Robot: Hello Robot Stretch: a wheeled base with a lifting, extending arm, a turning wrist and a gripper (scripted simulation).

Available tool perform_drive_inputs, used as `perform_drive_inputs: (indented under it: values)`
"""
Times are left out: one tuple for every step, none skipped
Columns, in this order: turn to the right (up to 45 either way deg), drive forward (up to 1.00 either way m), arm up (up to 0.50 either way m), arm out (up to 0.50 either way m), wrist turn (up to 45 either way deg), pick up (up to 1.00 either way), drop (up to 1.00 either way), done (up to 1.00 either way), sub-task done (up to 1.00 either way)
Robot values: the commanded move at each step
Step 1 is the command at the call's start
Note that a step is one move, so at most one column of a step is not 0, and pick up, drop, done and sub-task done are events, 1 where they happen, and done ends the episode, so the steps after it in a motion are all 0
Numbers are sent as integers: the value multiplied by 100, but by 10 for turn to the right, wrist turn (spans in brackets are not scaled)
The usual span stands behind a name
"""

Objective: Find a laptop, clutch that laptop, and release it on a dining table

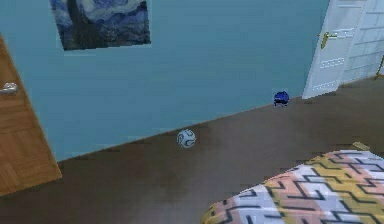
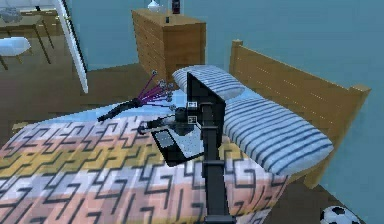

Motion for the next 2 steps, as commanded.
perform_drive_inputs:
  values:
    - [0, 0, 0, 0, 150, 0, 0, 0, 0]
    - [0, 0, -30, 0, 0, 0, 0, 0, 0]
